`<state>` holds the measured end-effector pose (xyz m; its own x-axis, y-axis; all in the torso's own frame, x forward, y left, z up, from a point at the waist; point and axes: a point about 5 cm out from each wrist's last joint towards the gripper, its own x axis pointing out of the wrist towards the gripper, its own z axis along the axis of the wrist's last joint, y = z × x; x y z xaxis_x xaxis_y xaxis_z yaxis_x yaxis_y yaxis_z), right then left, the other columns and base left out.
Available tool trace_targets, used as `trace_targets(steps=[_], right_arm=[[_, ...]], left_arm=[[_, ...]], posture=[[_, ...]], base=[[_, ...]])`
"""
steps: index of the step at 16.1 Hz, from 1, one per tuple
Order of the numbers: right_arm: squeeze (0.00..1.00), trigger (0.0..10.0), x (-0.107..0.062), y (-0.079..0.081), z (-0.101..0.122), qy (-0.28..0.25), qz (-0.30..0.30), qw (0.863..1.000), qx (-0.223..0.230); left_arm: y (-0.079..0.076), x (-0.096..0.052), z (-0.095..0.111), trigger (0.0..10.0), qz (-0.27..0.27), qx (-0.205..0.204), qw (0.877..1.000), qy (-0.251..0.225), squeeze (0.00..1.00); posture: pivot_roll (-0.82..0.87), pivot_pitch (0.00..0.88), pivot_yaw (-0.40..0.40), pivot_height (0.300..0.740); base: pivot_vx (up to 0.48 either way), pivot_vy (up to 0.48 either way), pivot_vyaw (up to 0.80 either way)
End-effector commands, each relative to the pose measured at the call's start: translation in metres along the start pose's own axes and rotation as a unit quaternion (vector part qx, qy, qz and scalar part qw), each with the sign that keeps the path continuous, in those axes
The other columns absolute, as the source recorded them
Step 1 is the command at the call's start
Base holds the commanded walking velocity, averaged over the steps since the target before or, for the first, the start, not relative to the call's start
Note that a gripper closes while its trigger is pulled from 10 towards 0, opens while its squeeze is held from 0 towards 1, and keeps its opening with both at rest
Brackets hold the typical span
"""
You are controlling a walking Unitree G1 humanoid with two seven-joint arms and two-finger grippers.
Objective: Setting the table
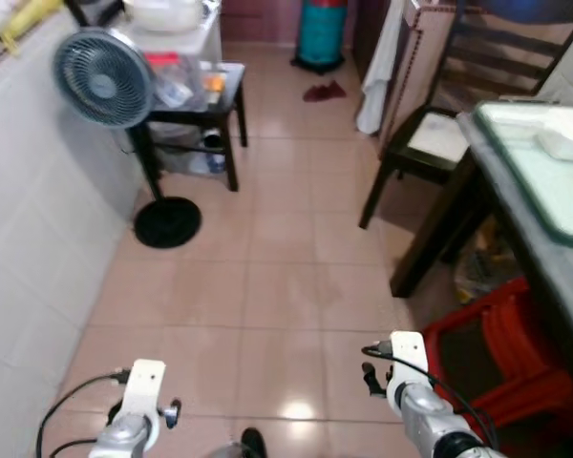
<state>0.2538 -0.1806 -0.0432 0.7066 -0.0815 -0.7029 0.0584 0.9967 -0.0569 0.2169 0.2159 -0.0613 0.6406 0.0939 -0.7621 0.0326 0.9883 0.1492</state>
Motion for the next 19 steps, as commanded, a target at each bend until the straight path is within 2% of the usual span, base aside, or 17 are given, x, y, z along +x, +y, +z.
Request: trace_targets(steps=[1,5,11,12,14,17,19], right_arm=[[0.0,10.0,-0.001,0.002,-0.007,0.013,0.001,1.0,0.003],[0.0,10.0,-0.001,0.002,-0.007,0.013,0.001,1.0,0.002],[0.0,10.0,-0.001,0.003,-0.006,0.012,0.002,1.0,-0.013],[0.0,10.0,-0.001,0.004,-0.006,0.012,0.003,1.0,-0.011],[0.0,10.0,-0.001,0.004,-0.006,0.012,0.004,1.0,-0.011],[0.0,10.0,-0.001,0.005,-0.006,0.012,0.007,1.0,-0.016],[0.0,10.0,-0.001,0.006,-0.005,0.008,0.011,1.0,-0.022]], left_arm=[[0.001,-0.003,-0.015,10.0,0.0,0.009,1.0,0.024,0.0],[-0.003,-0.002,-0.016,10.0,-0.002,0.017,1.0,0.027,0.0],[-0.001,-0.002,-0.016,10.0,0.006,0.028,0.999,0.03,0.0],[0.001,-0.002,-0.014,10.0,0.014,0.04,0.999,0.024,0.0],[0.0,-0.002,-0.015,10.0,0.012,0.036,0.999,0.025,0.0],[-0.012,0.0,-0.008,10.0,0.005,0.05,0.999,0.015,0.0],[0.001,-0.002,-0.011,10.0,0.019,0.065,0.998,0.019,0.0]], posture=[[-0.14,0.162,0.004,0.74],[-0.14,0.161,0.004,0.74],[-0.13,0.155,0.005,0.74],[-0.13,0.155,0.005,0.74],[-0.13,0.151,0.007,0.74],[-0.12,0.146,0.008,0.74],[-0.13,0.144,0.009,0.74]], base=[[0.0,0.48,0.0],[0.0,0.48,0.0],[0.0,0.48,0.0],[0.0,0.0,0.0],[0.0,0.0,0.0],[0.0,0.0,0.0],[0.0,0.0,0.0]])
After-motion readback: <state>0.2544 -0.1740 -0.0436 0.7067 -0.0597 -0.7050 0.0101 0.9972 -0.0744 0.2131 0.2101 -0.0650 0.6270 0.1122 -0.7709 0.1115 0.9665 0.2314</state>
